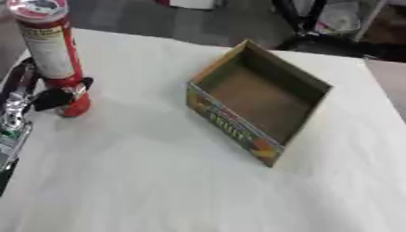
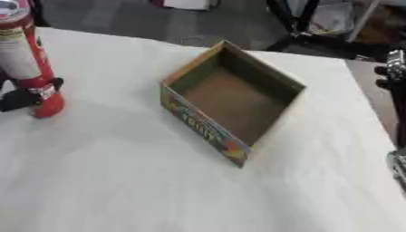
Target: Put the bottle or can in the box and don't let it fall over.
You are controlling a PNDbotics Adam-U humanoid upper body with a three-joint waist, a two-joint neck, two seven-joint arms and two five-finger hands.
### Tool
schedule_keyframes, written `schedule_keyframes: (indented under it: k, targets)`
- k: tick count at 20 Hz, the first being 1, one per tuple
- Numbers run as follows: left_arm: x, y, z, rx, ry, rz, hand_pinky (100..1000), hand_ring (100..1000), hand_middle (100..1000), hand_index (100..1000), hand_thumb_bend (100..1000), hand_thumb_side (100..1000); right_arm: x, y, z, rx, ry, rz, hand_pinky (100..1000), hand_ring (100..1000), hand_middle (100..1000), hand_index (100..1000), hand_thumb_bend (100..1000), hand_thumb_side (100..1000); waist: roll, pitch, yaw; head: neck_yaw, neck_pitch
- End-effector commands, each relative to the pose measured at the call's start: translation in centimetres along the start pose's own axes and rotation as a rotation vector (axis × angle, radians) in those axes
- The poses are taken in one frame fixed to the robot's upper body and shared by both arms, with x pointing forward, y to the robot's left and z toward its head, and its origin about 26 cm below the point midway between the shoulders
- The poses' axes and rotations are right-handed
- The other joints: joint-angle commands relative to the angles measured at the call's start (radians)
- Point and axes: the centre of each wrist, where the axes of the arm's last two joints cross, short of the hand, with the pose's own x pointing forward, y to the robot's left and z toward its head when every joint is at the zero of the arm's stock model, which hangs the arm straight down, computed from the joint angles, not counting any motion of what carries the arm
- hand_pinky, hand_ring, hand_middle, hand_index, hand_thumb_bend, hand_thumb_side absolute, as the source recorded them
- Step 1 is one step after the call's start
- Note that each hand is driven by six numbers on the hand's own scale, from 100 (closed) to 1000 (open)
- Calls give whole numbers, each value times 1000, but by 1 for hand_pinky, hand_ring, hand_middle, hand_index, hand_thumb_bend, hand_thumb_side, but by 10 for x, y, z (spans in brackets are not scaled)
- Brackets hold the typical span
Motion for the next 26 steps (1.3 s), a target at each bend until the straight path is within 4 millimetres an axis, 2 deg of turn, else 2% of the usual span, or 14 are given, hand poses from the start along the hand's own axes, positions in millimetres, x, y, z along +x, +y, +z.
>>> schedule_keyframes:
  k: [1,5,9,18,22,26]
  targets:
    - [7,12,-3,61,-33,6,884,834,766,601,448,269,6,-4,-3,-8,-18,4,796,781,789,924,100,812,4,-14,0,3,-13]
    - [8,13,-2,93,-42,24,865,813,746,550,405,255,5,-4,-3,-12,-19,2,796,780,788,924,100,811,4,-14,1,4,-13]
    - [23,19,-2,146,-92,79,861,807,745,538,371,231,5,-5,-3,-15,-19,0,797,780,788,924,100,812,2,-16,2,2,-11]
    - [96,26,1,108,-291,178,873,818,765,553,403,240,6,-5,-3,-9,-20,-1,798,781,788,923,100,810,0,-30,2,-18,9]
    - [125,14,2,73,-337,245,871,816,764,549,392,240,7,-5,-3,-7,-26,-7,798,782,789,923,100,805,-4,-37,-2,-44,19]
    - [153,-5,5,33,-367,327,870,815,765,552,396,251,8,-5,-4,-13,-28,-16,798,782,789,924,100,800,-7,-40,-2,-60,22]
